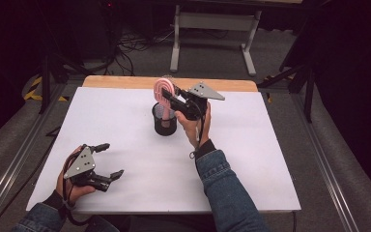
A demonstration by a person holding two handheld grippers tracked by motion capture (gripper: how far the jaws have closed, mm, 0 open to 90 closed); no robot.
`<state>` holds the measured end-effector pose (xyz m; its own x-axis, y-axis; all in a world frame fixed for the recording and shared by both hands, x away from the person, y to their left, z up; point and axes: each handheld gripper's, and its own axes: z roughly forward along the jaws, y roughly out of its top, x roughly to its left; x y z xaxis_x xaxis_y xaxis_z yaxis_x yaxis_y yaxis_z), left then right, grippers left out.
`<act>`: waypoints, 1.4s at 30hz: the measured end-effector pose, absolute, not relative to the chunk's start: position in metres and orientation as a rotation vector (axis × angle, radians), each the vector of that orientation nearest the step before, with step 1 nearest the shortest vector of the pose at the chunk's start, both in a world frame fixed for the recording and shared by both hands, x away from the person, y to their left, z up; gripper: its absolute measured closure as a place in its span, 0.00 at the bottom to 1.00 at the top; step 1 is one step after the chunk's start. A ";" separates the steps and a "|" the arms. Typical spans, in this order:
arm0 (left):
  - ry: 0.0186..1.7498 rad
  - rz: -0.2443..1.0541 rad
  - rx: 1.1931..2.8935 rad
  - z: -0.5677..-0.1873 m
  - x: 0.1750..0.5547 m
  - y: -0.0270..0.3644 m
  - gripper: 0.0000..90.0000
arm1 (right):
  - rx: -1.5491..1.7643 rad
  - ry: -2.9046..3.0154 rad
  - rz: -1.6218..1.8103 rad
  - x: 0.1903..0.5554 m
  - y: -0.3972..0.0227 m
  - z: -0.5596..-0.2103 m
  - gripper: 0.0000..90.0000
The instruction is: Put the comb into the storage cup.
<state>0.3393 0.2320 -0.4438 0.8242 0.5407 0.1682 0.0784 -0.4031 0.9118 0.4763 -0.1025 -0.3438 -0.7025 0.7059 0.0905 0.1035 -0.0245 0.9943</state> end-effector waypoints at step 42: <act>0.459 0.548 1.944 -0.444 0.339 0.231 0.05 | 0.924 1.813 1.762 0.481 -0.111 -0.362 0.65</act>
<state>0.3392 0.2313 -0.4439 0.8236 0.5401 0.1733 0.0758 -0.4075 0.9101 0.4809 -0.1108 -0.3623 -0.6768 0.7238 0.1344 0.1551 -0.0383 0.9872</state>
